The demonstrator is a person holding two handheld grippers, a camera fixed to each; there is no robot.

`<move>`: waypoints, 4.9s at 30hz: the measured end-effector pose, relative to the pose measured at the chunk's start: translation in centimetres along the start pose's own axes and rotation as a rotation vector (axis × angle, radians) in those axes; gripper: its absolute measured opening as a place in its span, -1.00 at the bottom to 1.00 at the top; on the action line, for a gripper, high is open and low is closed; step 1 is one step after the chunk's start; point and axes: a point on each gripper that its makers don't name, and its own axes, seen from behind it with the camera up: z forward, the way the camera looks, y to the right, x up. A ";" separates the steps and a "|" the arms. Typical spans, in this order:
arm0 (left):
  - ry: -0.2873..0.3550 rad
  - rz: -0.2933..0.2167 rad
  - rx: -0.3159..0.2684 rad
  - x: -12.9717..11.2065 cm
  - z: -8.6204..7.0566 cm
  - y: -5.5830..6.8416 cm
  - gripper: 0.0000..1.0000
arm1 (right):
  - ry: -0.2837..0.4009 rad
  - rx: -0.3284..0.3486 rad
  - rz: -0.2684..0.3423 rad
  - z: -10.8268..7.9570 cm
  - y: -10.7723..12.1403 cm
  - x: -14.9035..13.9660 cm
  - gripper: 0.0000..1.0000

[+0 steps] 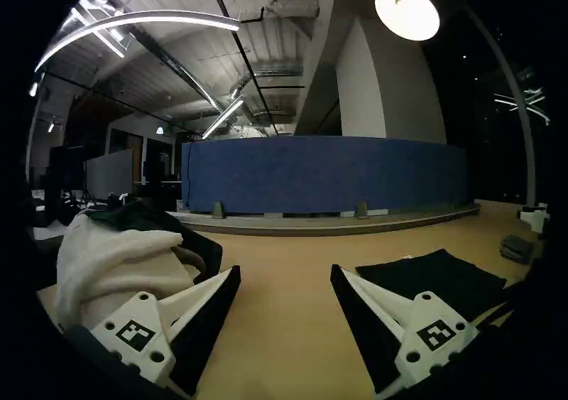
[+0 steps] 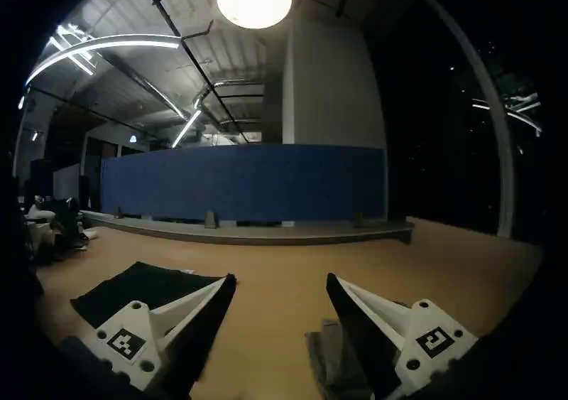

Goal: Fold towel

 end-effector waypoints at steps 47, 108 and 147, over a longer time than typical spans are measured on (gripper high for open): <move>-0.007 0.006 -0.040 20.0 -1.3 1.7 0.88 | 0.020 -0.030 0.013 -1.4 1.8 20.7 0.99; -0.552 0.329 -0.697 -4.4 -3.9 16.2 0.88 | -0.614 0.594 -0.290 -3.9 -9.2 -2.4 1.00; -0.817 0.401 -0.782 -13.2 -5.4 17.4 0.81 | -0.860 0.651 -0.339 -5.0 -8.7 -12.5 0.70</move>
